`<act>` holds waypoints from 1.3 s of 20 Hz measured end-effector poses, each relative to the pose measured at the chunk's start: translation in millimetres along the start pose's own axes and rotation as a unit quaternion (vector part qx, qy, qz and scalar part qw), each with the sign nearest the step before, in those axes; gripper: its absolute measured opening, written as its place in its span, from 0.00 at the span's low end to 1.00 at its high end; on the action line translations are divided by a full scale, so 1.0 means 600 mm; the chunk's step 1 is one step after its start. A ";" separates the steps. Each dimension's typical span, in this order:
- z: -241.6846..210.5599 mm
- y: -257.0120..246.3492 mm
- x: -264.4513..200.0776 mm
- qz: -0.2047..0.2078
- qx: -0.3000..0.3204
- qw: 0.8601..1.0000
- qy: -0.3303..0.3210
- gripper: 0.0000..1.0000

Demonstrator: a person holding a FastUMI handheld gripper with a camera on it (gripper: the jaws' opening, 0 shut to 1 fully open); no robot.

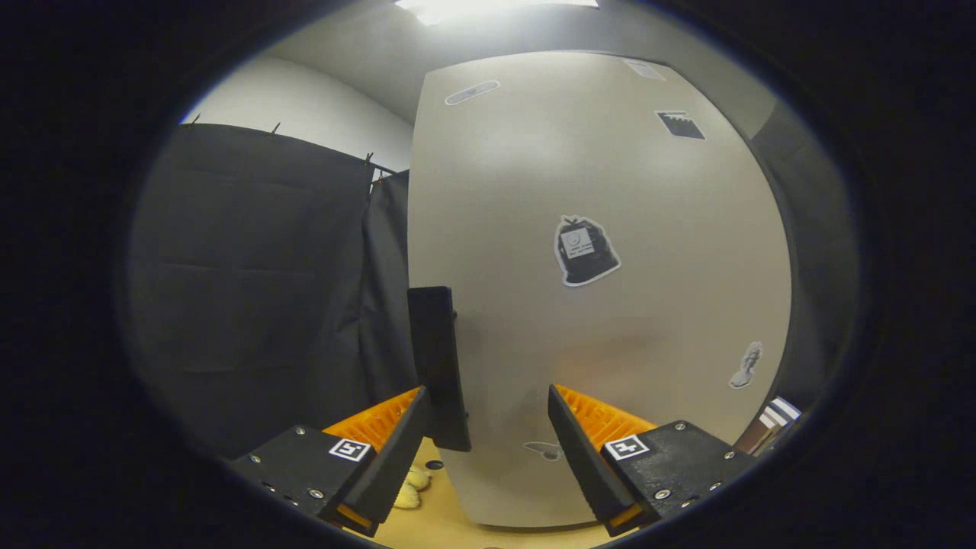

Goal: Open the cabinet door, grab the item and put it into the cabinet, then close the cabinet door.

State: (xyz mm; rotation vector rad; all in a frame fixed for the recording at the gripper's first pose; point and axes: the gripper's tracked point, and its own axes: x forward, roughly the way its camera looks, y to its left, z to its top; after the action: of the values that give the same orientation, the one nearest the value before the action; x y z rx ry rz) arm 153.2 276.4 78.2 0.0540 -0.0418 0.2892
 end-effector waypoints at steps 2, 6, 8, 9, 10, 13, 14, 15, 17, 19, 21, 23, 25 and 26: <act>-0.003 -0.022 -0.028 -0.026 -0.003 1.000 0.002 0.95; -0.017 -0.068 -0.098 -0.071 0.009 0.997 0.011 0.95; -0.031 -0.087 -0.132 -0.094 0.007 0.995 0.019 0.95; -0.040 -0.099 -0.148 -0.108 -0.003 0.994 0.027 0.94; -0.047 -0.112 -0.163 -0.126 -0.015 0.991 0.035 0.94; -0.063 -0.102 -0.200 -0.120 -0.003 0.992 0.041 0.94; -0.066 -0.098 -0.208 -0.118 0.008 0.992 0.043 0.94; -0.067 -0.097 -0.217 -0.117 0.015 0.992 0.045 0.95; -0.058 -0.094 -0.229 -0.117 0.016 0.992 0.040 0.95; -0.056 -0.094 -0.235 -0.117 0.004 0.992 0.039 0.94; -0.059 -0.094 -0.239 -0.117 0.002 0.992 0.043 0.94; -0.061 -0.095 -0.242 -0.118 0.002 0.992 0.046 0.94; -0.060 -0.095 -0.244 -0.117 0.005 0.992 0.046 0.94; -0.061 -0.095 -0.242 -0.116 0.004 0.992 0.047 0.94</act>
State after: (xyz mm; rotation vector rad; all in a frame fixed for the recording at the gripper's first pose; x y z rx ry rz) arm 31.8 182.8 32.2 0.0521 0.0583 0.0585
